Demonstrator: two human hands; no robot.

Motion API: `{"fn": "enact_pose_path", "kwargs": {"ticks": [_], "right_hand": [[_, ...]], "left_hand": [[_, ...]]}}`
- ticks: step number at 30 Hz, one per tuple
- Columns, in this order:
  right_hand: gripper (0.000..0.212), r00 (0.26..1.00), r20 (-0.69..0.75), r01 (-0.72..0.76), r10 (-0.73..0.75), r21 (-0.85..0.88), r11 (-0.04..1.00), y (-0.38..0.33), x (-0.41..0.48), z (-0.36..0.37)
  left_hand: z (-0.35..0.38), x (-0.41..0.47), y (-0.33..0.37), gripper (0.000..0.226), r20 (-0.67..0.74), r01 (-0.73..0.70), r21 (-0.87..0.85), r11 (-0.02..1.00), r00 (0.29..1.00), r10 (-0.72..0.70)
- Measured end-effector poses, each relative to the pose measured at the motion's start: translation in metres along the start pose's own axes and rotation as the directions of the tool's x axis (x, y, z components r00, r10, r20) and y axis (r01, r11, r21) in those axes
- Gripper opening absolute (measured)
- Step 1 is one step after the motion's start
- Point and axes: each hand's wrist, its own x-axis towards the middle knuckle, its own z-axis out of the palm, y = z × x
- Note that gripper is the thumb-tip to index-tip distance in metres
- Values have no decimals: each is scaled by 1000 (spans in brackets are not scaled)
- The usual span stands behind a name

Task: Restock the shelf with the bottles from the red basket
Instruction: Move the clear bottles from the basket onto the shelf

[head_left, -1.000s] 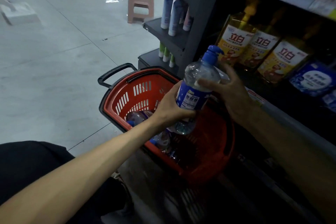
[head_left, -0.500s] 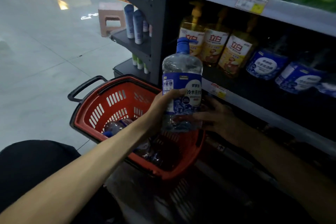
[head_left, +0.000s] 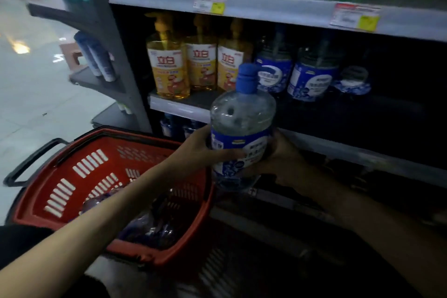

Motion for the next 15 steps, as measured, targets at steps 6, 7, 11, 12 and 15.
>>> {"fn": "enact_pose_path", "kwargs": {"ticks": [6,7,11,12,15], "right_hand": [[128,972,-232,-4,-35,-166,986,8,-11,-57],[129,965,-259,-10,-41,-194,981,5,-15,-65],[123,900,-421,-2,-109,-255,967,-2,-27,-94],[120,880,-459,-2,-123,-262,965,-4,-29,-101],[117,806,-567,25,-170,-254,967,-4,-27,-122]], "left_hand": [[26,44,7,70,57,-123,263,957,992,112],[34,52,7,72,68,-145,262,954,989,132],[65,85,8,71,-5,-182,188,965,983,186],[74,93,10,71,-25,-191,166,968,980,197],[99,122,14,71,-54,-262,118,958,961,270]]}}
